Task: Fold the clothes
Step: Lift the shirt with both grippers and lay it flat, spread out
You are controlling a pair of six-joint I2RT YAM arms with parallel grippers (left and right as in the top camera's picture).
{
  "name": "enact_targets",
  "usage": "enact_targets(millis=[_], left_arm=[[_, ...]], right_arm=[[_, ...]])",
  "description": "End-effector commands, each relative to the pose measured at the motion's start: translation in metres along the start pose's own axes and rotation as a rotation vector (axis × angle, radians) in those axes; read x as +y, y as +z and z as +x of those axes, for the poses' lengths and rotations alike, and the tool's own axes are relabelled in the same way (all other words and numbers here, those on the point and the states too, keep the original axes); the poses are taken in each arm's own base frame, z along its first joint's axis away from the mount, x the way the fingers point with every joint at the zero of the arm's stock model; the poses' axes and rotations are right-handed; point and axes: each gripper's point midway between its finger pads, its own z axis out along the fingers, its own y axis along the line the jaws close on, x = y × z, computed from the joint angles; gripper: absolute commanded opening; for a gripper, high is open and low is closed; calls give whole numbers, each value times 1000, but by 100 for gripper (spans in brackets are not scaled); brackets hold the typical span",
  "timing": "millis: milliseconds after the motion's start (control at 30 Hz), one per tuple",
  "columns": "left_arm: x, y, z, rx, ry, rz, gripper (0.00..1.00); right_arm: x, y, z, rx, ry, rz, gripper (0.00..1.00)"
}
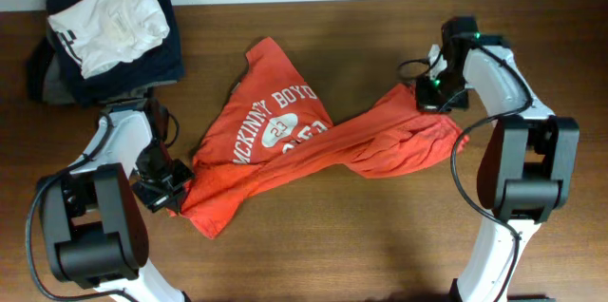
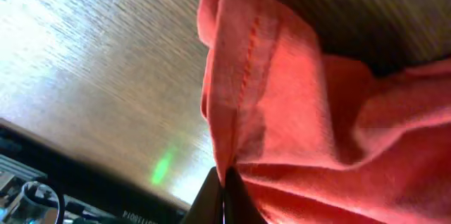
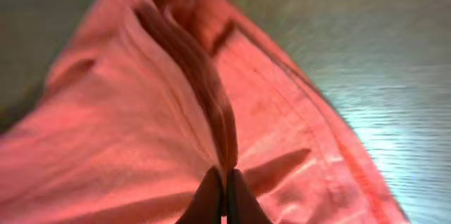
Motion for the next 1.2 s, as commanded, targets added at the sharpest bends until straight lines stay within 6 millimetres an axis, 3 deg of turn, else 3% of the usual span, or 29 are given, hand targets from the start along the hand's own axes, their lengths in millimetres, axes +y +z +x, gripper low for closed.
enact_targets(millis=[0,67,133,167,200,267,300,333,367,433,500,600,633,733,767,800,867,933,1033,1067,1100,1133,1167], left_arm=[[5,-34,-10,-63,-9,-12,1],[10,-80,-15,-169,-15,16,1],[14,-137,-12,-298,-24,101,1],[18,-179,-7,-400,-8,164,1],[23,-218,-1,-498,-2,224,1],[41,-295,16,-705,-18,333,1],[46,-322,24,-782,-18,382,1],[57,-367,39,-927,-15,470,1],[67,-397,54,-1031,-24,536,1],[83,-429,77,-1154,-36,616,1],[108,-467,113,-1324,-54,726,1],[128,-510,144,-1508,-67,854,1],[129,-523,145,-1554,-72,884,1],[104,-523,108,-1500,-67,848,1],[93,-519,90,-1469,-58,818,1],[69,-509,56,-1406,-37,768,1],[5,-476,-10,-1242,94,705,1],[-77,-426,-89,-1107,234,632,1],[-172,-390,-141,-1109,364,617,1],[-202,-380,-156,-1121,386,630,1],[-229,-366,-168,-1126,409,639,6],[-255,-346,-175,-1108,435,635,25],[-263,-336,-175,-1090,447,628,32]], right_arm=[[1,-48,-30,-95,76,41,4],[9,-112,-51,-200,138,24,4],[17,-171,-58,-300,132,10,4],[21,-218,-56,-385,125,-2,4],[25,-246,-52,-442,119,-10,4],[30,-299,-39,-568,107,-29,4],[32,-318,-35,-623,103,-40,4],[35,-347,-26,-705,118,-59,4],[33,-368,-14,-758,134,-70,4],[27,-408,14,-856,151,-78,4],[11,-459,58,-998,204,-75,4],[-8,-502,108,-1139,295,-57,4],[-11,-511,120,-1169,319,-60,4],[-13,-501,111,-1132,363,-78,4],[-17,-489,99,-1087,372,-72,4],[-23,-468,77,-1017,385,-61,4],[-35,-430,35,-910,398,-35,4],[-60,-375,-27,-813,433,23,4],[-80,-313,-90,-753,422,61,4],[-84,-297,-101,-735,414,68,5],[-89,-278,-112,-708,413,78,20],[-92,-264,-115,-677,415,82,62],[-92,-258,-115,-660,414,85,91]])
